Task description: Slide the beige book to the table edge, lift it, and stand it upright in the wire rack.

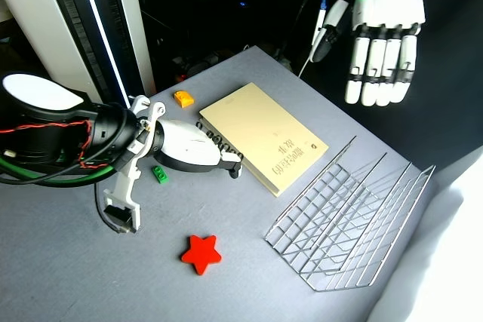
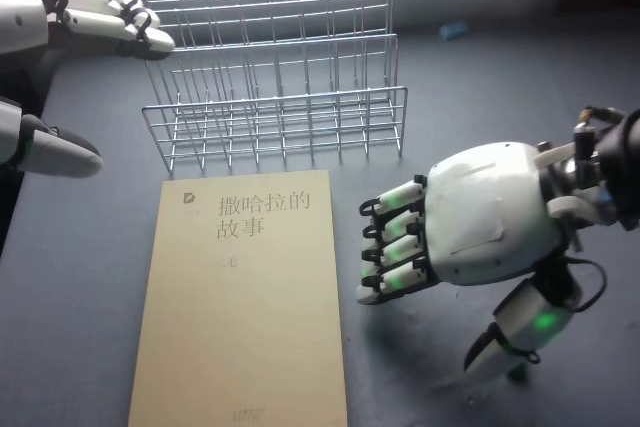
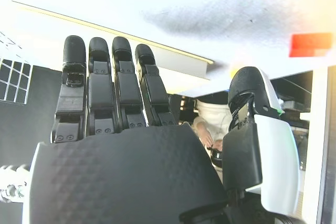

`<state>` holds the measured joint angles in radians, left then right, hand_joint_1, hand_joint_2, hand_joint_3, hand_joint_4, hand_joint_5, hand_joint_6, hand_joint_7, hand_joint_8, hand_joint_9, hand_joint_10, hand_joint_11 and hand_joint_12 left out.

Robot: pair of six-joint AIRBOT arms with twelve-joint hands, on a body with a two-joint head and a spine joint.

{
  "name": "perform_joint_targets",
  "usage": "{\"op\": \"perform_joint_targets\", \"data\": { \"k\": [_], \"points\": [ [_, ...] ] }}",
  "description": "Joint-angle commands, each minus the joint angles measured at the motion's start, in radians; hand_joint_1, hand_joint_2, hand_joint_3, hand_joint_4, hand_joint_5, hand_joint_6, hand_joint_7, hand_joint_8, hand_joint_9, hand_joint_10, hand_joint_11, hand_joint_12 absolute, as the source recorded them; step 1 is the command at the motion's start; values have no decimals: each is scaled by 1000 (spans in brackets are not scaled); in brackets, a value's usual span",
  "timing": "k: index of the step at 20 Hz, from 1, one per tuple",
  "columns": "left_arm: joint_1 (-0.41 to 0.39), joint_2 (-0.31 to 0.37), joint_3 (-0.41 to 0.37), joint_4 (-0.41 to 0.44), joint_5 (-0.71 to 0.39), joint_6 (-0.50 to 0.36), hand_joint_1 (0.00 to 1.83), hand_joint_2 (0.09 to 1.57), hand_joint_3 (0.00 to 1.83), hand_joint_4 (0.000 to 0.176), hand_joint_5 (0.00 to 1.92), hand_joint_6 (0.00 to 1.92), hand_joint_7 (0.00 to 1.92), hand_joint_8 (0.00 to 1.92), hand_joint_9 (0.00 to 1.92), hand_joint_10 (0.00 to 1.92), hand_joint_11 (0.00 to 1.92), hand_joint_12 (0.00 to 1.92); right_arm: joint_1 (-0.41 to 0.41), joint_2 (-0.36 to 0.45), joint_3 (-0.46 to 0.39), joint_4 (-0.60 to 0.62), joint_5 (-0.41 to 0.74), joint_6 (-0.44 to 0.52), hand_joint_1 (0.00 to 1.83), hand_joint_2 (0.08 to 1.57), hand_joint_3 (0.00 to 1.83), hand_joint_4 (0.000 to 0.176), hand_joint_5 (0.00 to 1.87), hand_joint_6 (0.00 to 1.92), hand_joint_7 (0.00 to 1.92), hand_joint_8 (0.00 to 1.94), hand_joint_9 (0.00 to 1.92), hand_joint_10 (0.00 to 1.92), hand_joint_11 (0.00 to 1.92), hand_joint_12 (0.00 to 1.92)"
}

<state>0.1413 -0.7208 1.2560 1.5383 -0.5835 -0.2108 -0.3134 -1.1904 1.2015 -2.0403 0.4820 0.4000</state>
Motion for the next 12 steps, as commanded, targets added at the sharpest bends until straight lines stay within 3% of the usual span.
{"op": "perform_joint_targets", "data": {
  "k": [1,12],
  "points": [
    [-11,6,1,-58,11,0,258,1125,0,0,287,1,280,2,270,4,0,771,4,-6,0,38,-9,-2,41,1110,0,0,198,4,254,6,259,6,0,775],
    [12,32,-34,-44,27,9,223,1142,2,0,250,0,253,0,257,0,0,736,-15,-86,22,34,-52,5,59,1112,0,0,210,2,251,2,260,4,0,800]
  ]
}}
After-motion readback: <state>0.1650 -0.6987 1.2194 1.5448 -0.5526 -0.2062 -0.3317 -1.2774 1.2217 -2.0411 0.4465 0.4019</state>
